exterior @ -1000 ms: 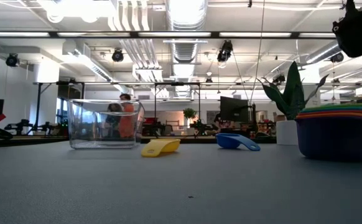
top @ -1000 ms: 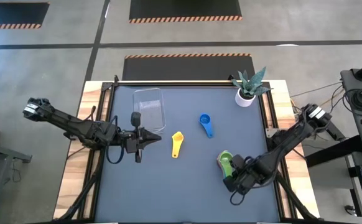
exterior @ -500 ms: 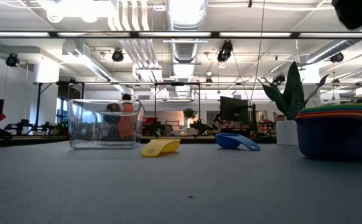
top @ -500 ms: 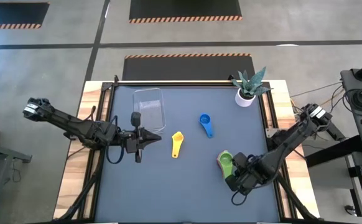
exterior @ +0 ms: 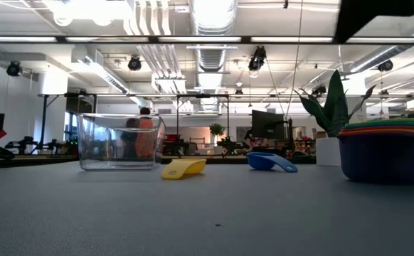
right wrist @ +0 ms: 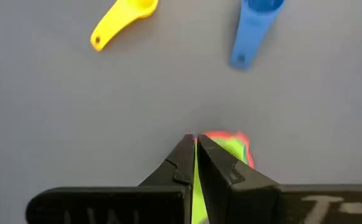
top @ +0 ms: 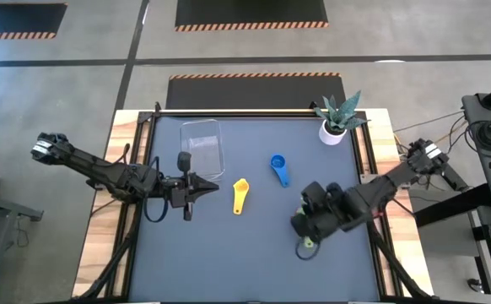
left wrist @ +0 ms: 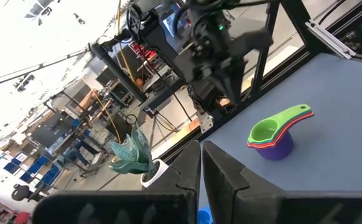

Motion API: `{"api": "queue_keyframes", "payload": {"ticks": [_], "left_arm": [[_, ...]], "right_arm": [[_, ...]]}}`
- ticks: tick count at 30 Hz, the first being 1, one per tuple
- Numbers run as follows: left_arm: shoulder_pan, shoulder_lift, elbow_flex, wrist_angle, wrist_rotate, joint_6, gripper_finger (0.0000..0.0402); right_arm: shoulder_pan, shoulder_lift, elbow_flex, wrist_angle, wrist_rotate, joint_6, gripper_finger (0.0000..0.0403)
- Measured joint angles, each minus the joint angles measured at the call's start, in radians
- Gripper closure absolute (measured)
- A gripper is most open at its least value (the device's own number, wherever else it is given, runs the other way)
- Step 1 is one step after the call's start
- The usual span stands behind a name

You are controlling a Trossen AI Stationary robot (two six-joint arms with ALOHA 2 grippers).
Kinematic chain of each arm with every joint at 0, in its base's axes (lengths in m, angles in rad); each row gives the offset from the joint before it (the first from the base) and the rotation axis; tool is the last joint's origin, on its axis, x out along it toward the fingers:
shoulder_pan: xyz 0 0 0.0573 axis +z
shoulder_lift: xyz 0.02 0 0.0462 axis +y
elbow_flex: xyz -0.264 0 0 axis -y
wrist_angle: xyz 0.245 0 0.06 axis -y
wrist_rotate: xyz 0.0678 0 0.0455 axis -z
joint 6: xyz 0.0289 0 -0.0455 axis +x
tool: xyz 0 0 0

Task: Nest measuring cups in basket
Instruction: Stack the blue measuring cup on top of the green measuring cup

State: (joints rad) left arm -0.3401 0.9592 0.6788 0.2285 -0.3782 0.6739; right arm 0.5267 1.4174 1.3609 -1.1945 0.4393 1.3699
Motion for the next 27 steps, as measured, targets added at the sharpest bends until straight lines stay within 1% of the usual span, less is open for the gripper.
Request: {"api": "queue_keyframes", "payload": {"ticks": [5,12,19,23,27], "left_arm": [[0.0,0.0,0.0,0.002,0.0,0.01,0.0402],[0.0,-0.003,0.0,0.001,0.0,0.016,0.0402],[0.0,-0.029,0.0,-0.023,0.0,0.015,0.0402],[0.0,-0.037,0.0,-0.028,0.0,0.009,0.0402],[0.0,-0.039,0.0,-0.031,0.0,0.006,0.0402]], "right_arm": [[-0.133,0.0,-0.023,0.066,0.002,-0.131,0.0394],[-0.314,0.0,-0.064,0.132,-0.002,-0.225,0.0394],[-0.426,0.0,-0.07,0.167,-0.001,-0.31,0.0392],[-0.458,0.006,-0.086,0.19,-0.007,-0.324,0.0366],[-0.477,0.034,-0.113,0.211,-0.053,-0.294,0.0312]]}}
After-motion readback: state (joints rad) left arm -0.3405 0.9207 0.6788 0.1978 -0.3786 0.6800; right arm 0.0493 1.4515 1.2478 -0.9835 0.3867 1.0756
